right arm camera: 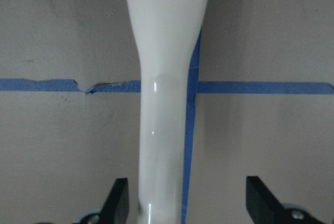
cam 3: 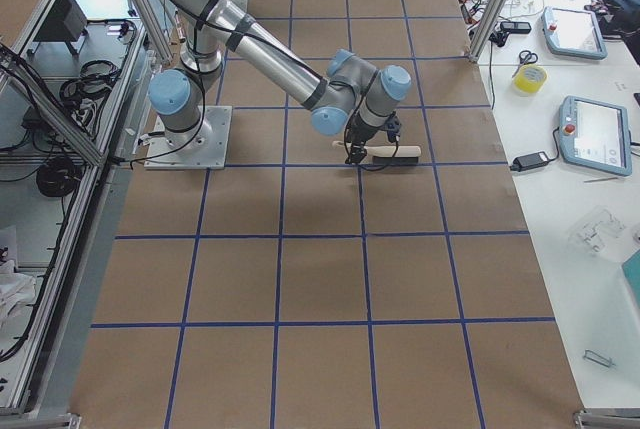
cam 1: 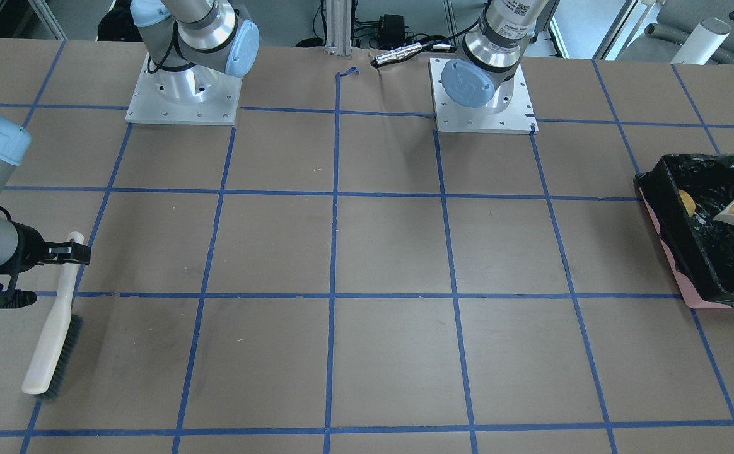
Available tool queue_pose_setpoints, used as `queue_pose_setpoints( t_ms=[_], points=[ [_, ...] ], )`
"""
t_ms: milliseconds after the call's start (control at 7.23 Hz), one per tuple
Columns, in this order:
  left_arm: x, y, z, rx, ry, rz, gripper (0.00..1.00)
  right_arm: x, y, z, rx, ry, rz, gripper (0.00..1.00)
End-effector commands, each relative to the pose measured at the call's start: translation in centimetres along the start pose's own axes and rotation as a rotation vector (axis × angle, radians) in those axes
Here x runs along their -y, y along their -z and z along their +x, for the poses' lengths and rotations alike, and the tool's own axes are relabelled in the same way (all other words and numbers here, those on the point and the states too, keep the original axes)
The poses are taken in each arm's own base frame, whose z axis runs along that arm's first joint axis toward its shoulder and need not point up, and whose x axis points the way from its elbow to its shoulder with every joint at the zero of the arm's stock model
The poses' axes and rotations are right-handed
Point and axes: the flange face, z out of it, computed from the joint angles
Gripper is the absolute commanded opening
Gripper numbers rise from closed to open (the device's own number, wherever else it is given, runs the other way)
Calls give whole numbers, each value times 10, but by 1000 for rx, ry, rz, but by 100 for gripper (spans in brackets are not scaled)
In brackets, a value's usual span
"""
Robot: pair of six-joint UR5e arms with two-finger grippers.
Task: Sweep and dump trash into bin
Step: 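Tilt the dustpan further with the left gripper while the right sets down the brush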
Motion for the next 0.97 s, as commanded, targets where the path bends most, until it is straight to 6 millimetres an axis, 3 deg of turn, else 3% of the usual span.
queue_pose_setpoints(
  t_ms=[0, 138, 415, 691, 830],
  points=[
    [26, 24, -8, -37, 2, -81, 4, 0, 4, 1, -12, -2, 3, 99],
    [32, 35, -11, -51, 1, -114, 4, -4, 16, 1, -18, -7, 19, 99],
    [40, 55, -11, -101, 7, -201, 4, -41, 81, -11, -37, -11, 79, 100],
    [56, 64, -16, -134, 18, -248, 4, -83, 167, -16, -61, -17, 117, 100],
    [54, 68, -15, -136, 18, -253, 4, -94, 205, -15, -68, -22, 137, 100]
  ],
)
